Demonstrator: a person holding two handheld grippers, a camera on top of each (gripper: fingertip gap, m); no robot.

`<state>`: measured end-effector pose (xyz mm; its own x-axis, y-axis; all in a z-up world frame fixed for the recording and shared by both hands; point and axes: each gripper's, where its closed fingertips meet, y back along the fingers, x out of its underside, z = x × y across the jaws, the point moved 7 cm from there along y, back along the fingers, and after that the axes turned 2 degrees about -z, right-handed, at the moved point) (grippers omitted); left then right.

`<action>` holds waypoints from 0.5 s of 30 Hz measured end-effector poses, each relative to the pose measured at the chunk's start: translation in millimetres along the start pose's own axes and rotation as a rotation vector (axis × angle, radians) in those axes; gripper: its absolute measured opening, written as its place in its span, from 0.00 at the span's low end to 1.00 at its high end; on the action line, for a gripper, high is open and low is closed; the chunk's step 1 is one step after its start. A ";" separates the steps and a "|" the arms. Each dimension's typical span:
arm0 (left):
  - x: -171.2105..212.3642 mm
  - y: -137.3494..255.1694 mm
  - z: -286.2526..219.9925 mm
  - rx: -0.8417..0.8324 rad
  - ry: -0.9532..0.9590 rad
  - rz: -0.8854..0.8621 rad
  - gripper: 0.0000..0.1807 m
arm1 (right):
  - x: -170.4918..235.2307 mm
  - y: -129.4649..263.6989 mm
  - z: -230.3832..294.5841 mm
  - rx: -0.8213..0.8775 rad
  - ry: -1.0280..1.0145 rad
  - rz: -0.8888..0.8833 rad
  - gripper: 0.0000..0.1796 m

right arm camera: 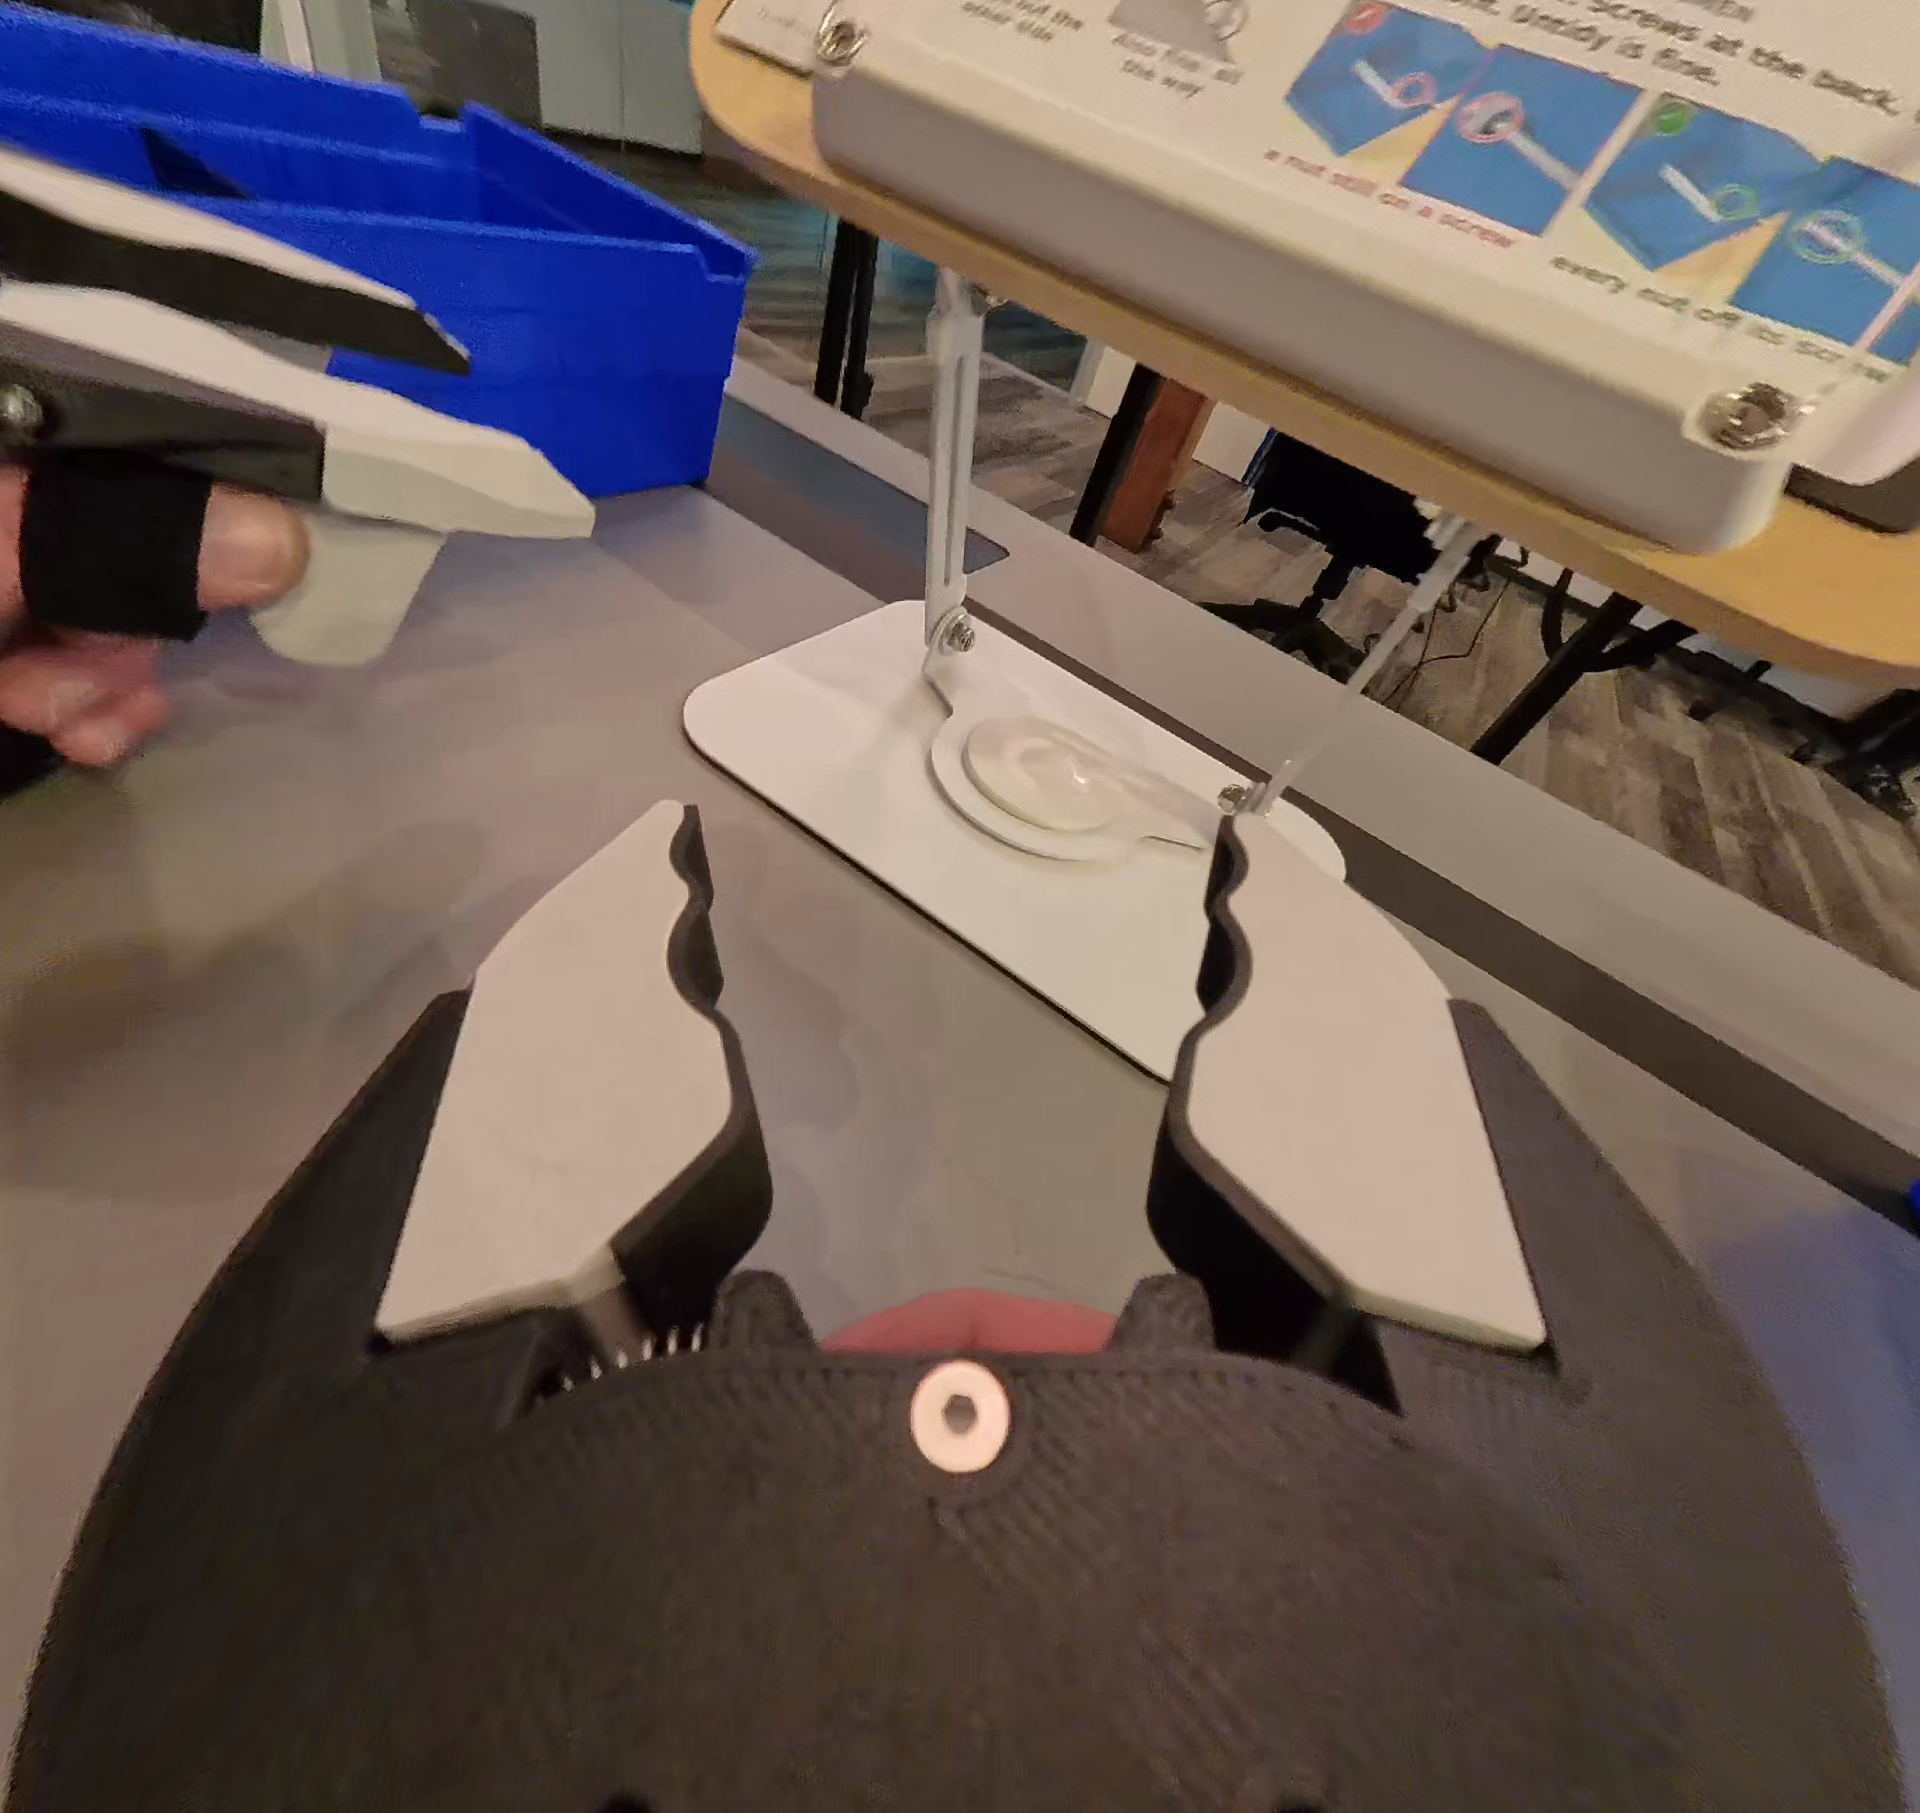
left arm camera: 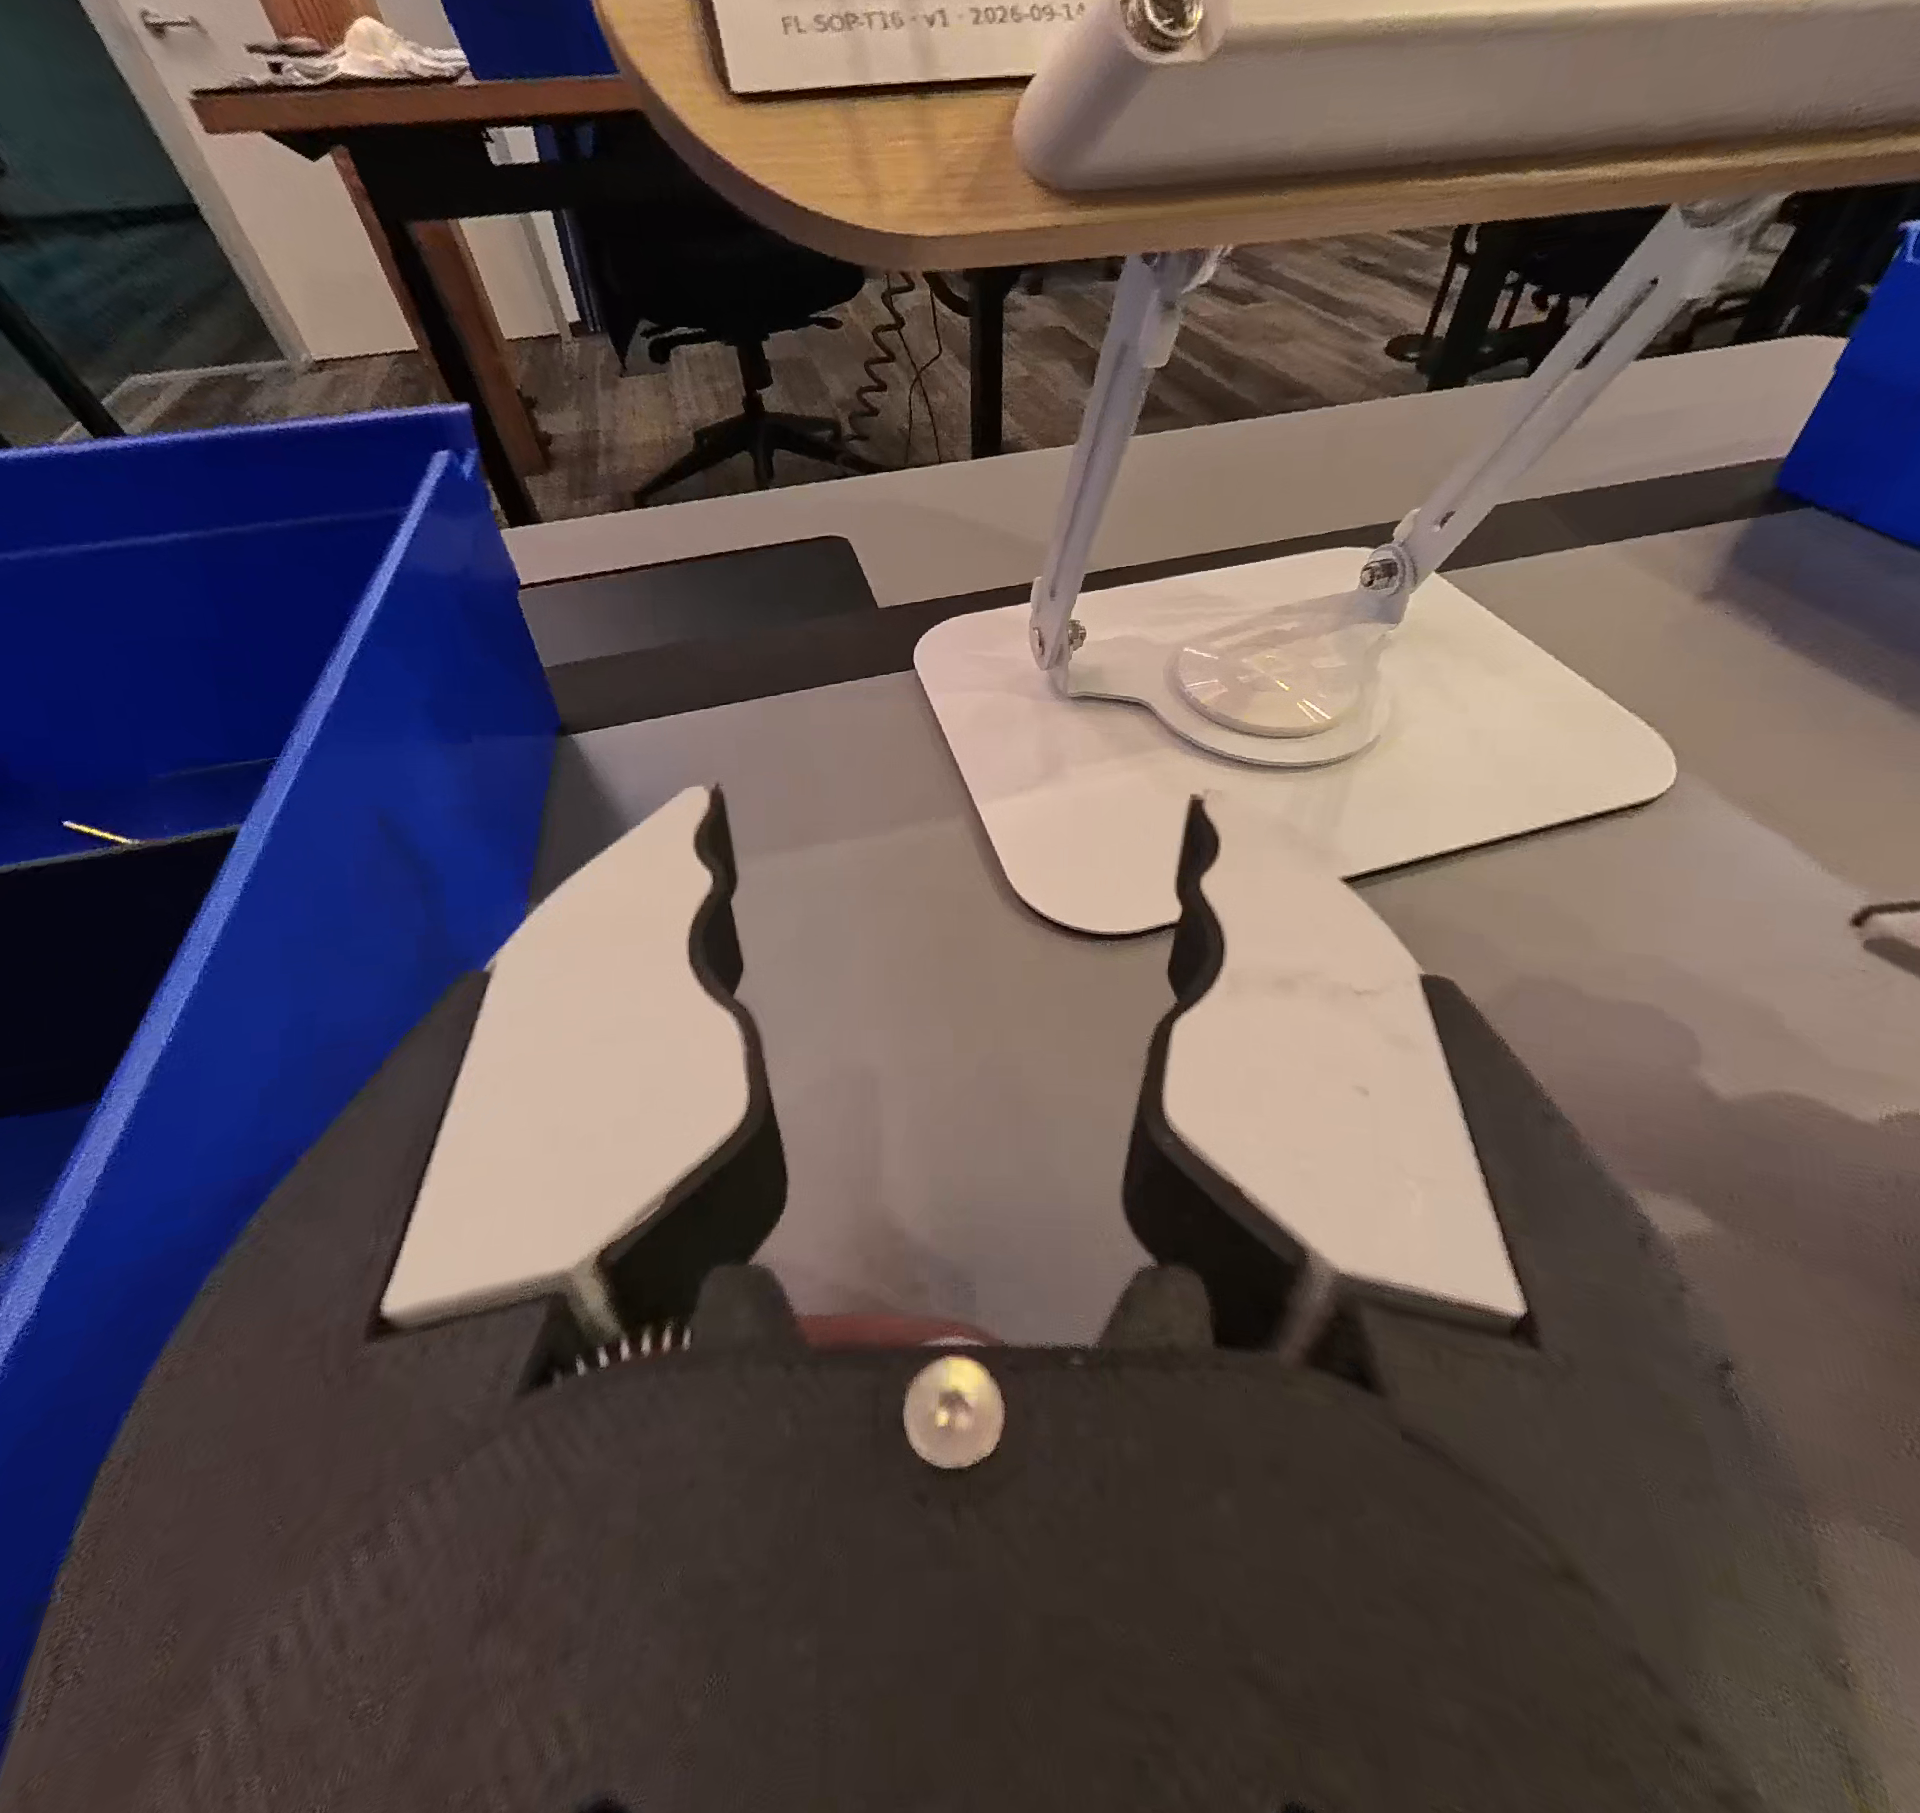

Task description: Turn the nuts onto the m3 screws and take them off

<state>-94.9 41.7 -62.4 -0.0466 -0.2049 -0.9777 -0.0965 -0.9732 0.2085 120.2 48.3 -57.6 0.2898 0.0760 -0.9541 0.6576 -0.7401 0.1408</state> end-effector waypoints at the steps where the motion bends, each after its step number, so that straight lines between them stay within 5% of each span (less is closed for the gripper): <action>1: 0.1 -0.3 -0.3 -0.011 -0.008 0.003 0.45 | -0.2 -0.3 -0.9 0.002 -0.015 0.001 0.52; 15: 8.7 -9.0 -8.9 0.039 0.026 0.151 0.57 | 20.0 -7.8 -23.3 0.047 -0.005 0.213 0.65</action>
<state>-85.5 47.8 -73.0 -0.0382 -0.3515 -0.9354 -0.1285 -0.9266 0.3534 137.1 71.1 -71.6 0.4154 -0.0882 -0.9054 0.5489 -0.7694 0.3268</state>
